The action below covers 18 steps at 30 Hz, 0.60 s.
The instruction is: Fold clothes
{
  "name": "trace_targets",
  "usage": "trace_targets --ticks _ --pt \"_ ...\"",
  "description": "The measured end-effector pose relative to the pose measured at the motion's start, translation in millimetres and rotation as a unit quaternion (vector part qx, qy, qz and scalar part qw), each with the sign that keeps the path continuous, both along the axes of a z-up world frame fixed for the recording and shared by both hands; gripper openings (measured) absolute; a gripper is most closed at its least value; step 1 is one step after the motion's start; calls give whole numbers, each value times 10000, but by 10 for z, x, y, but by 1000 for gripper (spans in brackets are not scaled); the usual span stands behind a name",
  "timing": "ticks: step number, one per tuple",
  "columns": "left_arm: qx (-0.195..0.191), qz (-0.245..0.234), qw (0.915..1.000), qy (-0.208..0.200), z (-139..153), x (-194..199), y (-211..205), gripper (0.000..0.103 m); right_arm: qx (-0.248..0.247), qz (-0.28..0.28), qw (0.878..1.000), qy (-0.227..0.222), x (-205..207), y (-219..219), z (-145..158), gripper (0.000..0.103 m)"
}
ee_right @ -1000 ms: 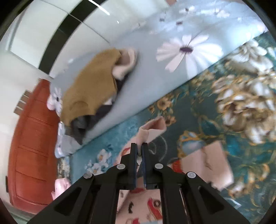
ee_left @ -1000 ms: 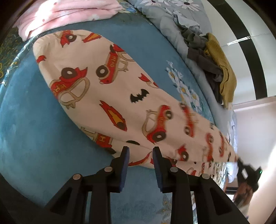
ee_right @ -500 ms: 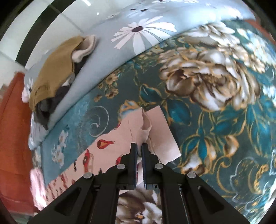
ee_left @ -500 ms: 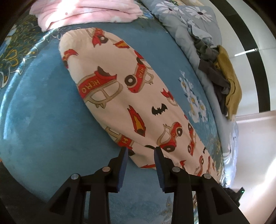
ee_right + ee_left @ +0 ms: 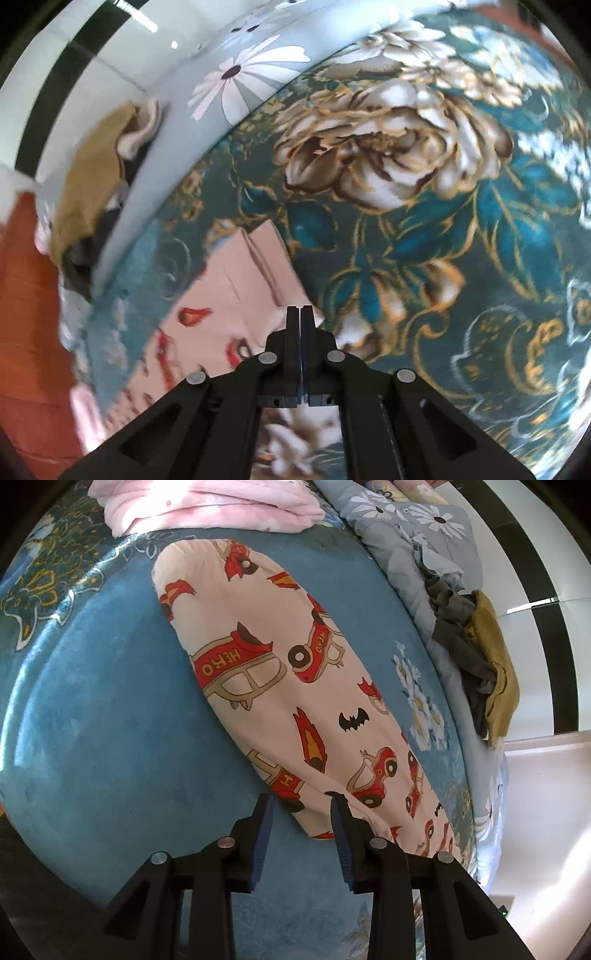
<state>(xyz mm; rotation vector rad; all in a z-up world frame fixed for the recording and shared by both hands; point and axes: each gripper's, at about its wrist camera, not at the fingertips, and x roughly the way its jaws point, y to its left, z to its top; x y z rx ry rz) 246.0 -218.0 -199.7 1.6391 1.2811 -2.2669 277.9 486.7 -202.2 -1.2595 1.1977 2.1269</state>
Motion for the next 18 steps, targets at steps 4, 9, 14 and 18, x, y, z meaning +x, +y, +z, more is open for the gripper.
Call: trace_targets --ticks 4,9,14,18 --pt "-24 37 10000 81 41 2 4 37 -378 -8 9991 216 -69 -83 -70 22" --pt "107 161 9997 159 95 -139 -21 42 -509 -51 9986 143 -158 -119 -196 26" --pt "-120 54 9993 353 126 -537 -88 47 -626 -208 9974 295 -267 -104 -229 26" --pt "-223 316 9992 72 -56 -663 -263 47 -511 -100 9983 271 -336 -178 -170 29"
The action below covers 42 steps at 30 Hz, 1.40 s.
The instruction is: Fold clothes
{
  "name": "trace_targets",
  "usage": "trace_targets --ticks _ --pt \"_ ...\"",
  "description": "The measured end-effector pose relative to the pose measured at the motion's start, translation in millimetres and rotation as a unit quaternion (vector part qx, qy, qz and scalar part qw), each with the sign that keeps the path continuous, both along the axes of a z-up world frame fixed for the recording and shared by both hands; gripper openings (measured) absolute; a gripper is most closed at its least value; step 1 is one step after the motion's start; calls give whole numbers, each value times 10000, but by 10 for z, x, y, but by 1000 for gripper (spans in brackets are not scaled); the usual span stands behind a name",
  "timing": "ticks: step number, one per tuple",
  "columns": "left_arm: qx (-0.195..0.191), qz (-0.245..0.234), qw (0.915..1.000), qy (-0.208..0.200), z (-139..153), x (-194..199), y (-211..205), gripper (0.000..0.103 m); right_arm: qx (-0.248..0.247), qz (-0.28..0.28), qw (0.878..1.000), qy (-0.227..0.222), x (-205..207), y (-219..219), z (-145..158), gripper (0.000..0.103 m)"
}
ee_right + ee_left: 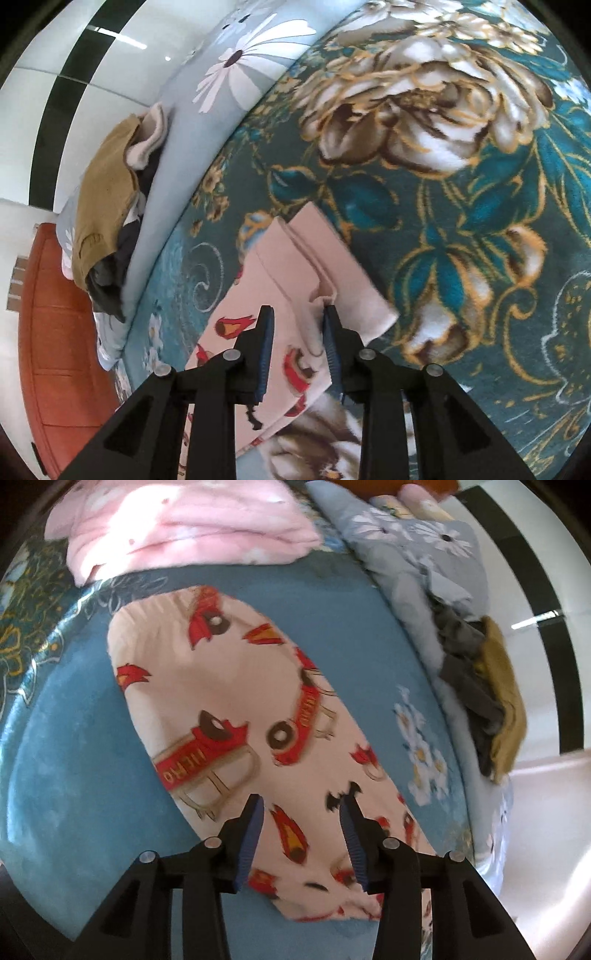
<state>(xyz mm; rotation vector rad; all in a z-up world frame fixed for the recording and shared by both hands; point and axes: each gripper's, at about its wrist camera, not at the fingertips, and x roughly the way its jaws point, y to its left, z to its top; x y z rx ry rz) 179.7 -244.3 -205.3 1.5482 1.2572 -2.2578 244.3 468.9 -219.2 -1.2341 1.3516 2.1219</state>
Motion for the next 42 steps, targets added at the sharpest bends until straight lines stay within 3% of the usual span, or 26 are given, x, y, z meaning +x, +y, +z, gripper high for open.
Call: trace_targets --ticks 3,9,19,20,22,28,35,39,42 --pt "-35 -50 9998 -188 -130 12 -7 47 254 236 9994 -72 -28 -78 58 27" --pt "31 -56 9995 -315 -303 129 28 47 200 348 9992 -39 -40 -90 61 28" --pt "101 -87 9995 -292 -246 123 0 47 75 -125 9990 -417 -64 61 -95 29" --pt "112 -100 9995 -268 -234 117 2 47 132 -97 9988 -465 -89 53 -77 27" --pt "129 -128 9996 -232 -211 103 7 47 320 92 9980 -543 -142 16 -7 6" --pt "80 -274 9996 -87 -138 44 26 47 1035 793 9914 -102 -106 -56 438 5" --pt "16 -286 9992 -290 -260 75 -50 48 1001 738 9892 -770 -41 2 -6 5" --pt "56 -146 9995 -275 -295 116 -179 48 973 646 9904 -742 24 42 -36 6" --pt "105 -70 9997 -225 -284 134 -216 48 1260 748 9856 -845 17 3 16 15"
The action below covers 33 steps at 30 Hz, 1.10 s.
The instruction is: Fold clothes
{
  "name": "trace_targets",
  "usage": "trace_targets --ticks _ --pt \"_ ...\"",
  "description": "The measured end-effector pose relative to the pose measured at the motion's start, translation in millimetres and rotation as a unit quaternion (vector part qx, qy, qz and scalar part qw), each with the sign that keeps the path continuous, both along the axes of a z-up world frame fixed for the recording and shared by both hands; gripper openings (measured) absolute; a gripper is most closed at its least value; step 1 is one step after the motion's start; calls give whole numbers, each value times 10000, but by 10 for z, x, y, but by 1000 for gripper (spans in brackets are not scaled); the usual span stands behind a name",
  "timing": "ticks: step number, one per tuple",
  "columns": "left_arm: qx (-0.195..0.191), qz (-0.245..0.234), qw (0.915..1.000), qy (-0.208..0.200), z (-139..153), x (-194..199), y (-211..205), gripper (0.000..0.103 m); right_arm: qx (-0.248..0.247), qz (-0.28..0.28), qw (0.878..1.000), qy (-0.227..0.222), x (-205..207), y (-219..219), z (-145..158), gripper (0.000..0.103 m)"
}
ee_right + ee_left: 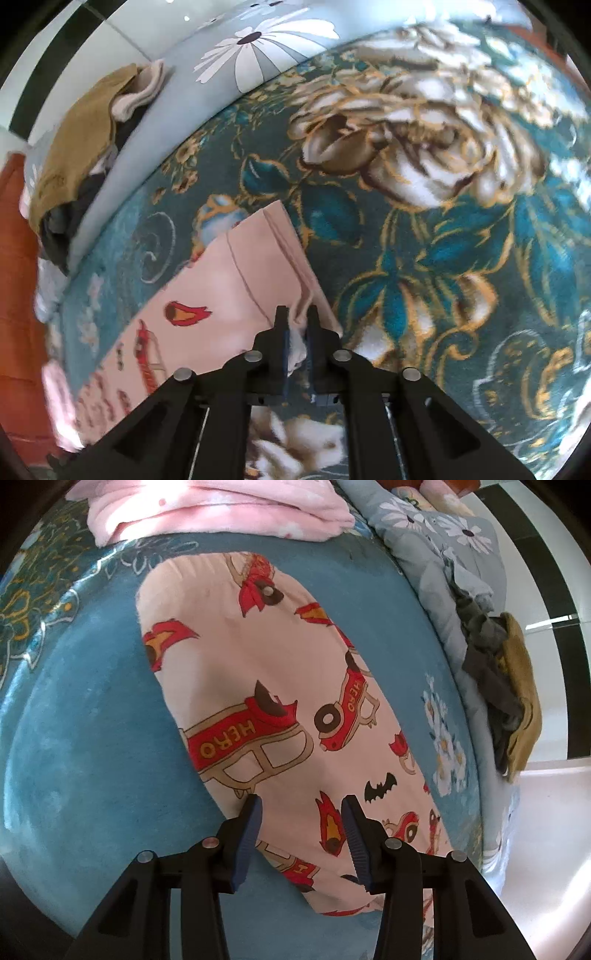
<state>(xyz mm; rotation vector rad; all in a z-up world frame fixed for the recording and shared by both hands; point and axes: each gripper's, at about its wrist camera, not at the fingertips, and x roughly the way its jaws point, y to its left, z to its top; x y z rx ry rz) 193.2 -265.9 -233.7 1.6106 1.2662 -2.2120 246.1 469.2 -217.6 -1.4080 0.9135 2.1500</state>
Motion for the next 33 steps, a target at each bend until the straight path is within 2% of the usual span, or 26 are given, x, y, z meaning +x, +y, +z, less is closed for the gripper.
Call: trace_targets --ticks 3,4,7,12,14,16,19,21,23,25,27,30,33 --pt "-32 -47 10000 38 18 0 -13 48 262 47 9995 -166 -25 -35 -1 27" --pt "-50 -52 10000 64 35 5 -12 48 341 25 9991 -235 -23 -36 -6 36" --pt "-57 -42 9999 132 69 16 -11 49 431 10 9986 -301 -4 -22 -14 44" --pt "15 -23 9999 169 50 37 -11 49 19 -386 9992 -79 67 78 -55 46" --pt "26 -21 9998 175 48 50 -13 49 -271 -648 9975 78 108 120 -68 42" --pt "56 9 9998 187 49 63 -19 49 -674 -859 9938 209 141 164 -101 13" --pt "55 47 9998 201 69 64 -24 49 -1219 -1209 9835 573 193 219 -75 9" --pt "47 78 9996 262 100 85 -40 49 -1404 -1270 9785 812 177 198 45 9" --pt "45 130 9994 323 133 111 -62 49 -1321 -906 9821 993 31 75 280 8" --pt "68 227 9990 371 156 149 -109 49 -1080 -198 9869 1179 -209 -177 588 8" --pt "76 313 9986 415 178 184 -164 49 -873 622 9839 1427 -467 -560 911 8" --pt "106 497 9975 482 207 263 -272 49 -730 1774 9657 1749 -837 -1282 1239 8" --pt "164 701 9960 534 213 341 -379 49 -1004 2614 9430 1797 -1133 -1979 1233 8"
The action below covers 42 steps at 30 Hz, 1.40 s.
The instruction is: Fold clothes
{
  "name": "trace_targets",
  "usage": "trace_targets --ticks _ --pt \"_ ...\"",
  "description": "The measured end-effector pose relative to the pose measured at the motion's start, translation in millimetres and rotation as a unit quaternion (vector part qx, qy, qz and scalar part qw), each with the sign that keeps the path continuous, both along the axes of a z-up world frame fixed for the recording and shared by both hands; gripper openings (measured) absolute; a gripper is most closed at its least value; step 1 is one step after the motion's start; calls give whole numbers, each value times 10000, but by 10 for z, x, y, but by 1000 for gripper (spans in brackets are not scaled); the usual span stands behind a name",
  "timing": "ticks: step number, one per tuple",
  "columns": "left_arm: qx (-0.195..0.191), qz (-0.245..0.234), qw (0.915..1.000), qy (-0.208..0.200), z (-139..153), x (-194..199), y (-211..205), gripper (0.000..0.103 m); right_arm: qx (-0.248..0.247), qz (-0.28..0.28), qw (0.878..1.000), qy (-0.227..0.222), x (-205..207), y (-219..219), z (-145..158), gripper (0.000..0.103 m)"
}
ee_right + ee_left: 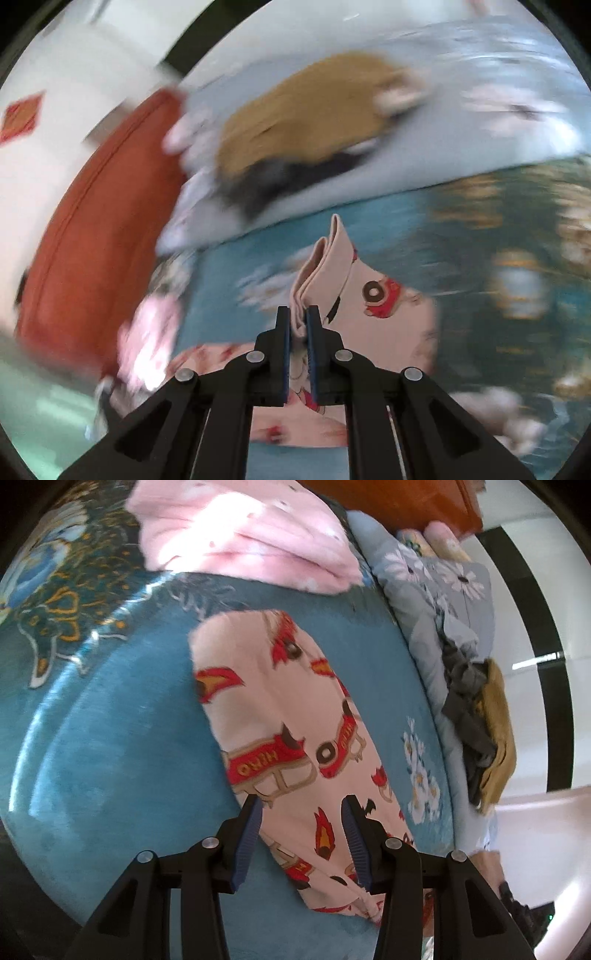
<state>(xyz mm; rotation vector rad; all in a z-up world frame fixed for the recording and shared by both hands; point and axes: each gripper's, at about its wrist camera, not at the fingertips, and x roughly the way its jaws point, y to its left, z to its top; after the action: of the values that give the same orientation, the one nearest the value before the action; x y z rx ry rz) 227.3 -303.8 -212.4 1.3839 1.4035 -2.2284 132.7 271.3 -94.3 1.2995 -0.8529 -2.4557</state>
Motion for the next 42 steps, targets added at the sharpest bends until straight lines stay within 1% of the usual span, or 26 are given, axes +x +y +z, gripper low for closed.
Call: trace_targets --ticks 3,5,8,12,16,18,20,22,23,24,26,27,30,32,35,36,39,40,41,42 --pt "39 121 9999 21 -8 53 -65 49 157 659 9973 -264 -227 -687 -228 8" --pt "35 193 9998 40 -8 96 -105 49 465 1036 9925 -462 -294 -1141 -437 8" --pt "71 283 9996 50 -22 127 -146 49 1014 1467 9814 -707 -189 -1692 -735 8" --pt "152 410 9990 58 -58 161 -216 49 1640 1941 9648 -685 -48 -2170 -1013 8" --pt "174 477 9987 -21 -128 163 -265 49 2027 2095 9538 -725 -28 -2332 -1190 9" --pt "202 525 9984 -83 -164 178 -283 49 2115 2138 9507 -757 -47 -2374 -1260 11" --pt "255 579 9979 -145 -199 198 -297 49 2039 2137 9523 -771 -46 -2373 -1280 13" --pt "289 627 9975 -164 -221 206 -314 52 1867 2216 9537 -807 -55 -2374 -1325 20" --pt "280 636 9974 -170 -223 183 -330 53 1725 2306 9538 -852 -64 -2370 -1354 23" --pt "270 644 9974 -177 -225 159 -346 54 1497 2447 9536 -909 -71 -2367 -1380 29" --pt "250 661 9973 -190 -230 111 -378 54 985 2707 9527 -967 -73 -2337 -1387 30" --pt "240 670 9973 -197 -232 88 -394 54 828 2704 9549 -902 -65 -2285 -1344 30" --pt "173 753 9969 -167 -257 -30 -482 55 682 2462 9640 -742 -80 -2056 -1196 30" --pt "128 862 9959 -257 -310 -115 -564 55 685 2265 9688 -734 -109 -1882 -1136 30" --pt "34 1135 9934 -186 -345 -185 -704 55 716 2032 9736 -755 -135 -1621 -1074 30" --pt "2 1227 9923 -162 -357 -208 -751 53 734 1961 9748 -766 -128 -1527 -1064 30" --pt "145 1306 9913 11 -397 -280 -846 52 778 1795 9770 -845 -115 -1349 -1062 30" --pt "168 1319 9911 -8 -418 -306 -860 50 772 1742 9776 -890 -105 -1296 -1067 30" --pt "190 1331 9909 -30 -439 -332 -874 43 768 1694 9781 -938 -97 -1248 -1078 30" --pt "128 1326 9910 -107 -454 -353 -874 38 768 1647 9784 -987 -87 -1202 -1092 30"
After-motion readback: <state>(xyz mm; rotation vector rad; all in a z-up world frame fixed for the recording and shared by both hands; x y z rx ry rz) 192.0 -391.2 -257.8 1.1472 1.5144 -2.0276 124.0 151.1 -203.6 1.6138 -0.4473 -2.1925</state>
